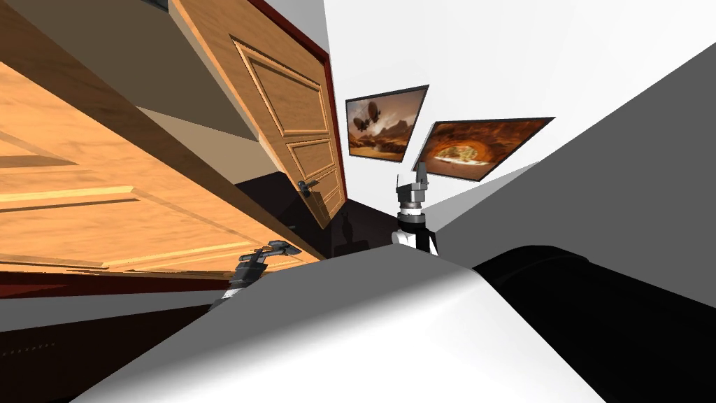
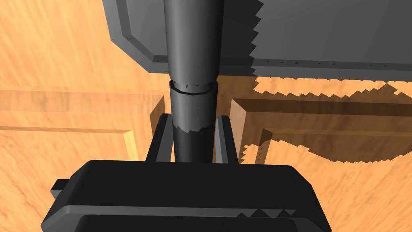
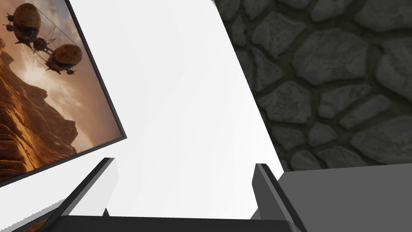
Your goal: Pull the door open
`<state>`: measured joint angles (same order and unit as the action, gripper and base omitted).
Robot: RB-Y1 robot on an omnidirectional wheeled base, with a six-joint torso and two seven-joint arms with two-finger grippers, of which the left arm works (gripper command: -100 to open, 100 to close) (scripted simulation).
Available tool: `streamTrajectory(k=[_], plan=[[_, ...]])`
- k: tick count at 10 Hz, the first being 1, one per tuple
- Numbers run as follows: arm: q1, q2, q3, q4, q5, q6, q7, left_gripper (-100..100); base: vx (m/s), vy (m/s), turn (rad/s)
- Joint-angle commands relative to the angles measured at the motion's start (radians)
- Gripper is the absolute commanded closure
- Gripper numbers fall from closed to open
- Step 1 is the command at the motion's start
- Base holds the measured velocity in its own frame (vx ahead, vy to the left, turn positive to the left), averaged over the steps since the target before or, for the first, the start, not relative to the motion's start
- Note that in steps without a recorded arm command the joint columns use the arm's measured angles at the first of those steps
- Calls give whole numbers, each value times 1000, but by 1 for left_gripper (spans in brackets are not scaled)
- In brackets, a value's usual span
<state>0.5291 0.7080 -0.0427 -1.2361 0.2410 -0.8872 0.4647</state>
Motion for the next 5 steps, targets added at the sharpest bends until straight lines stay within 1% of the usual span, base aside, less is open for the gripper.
streamTrajectory(k=[1,2,3,5], plan=[[17,0,-14,32,-9,-50,6,100,36,-4,-41],[17,0,-14,32,-9,-61,6,100,27,-1,-20],[29,2,-17,57,-12,-104,11,100,29,-3,-29],[56,6,-25,108,-20,-171,21,100,38,-4,-28]])
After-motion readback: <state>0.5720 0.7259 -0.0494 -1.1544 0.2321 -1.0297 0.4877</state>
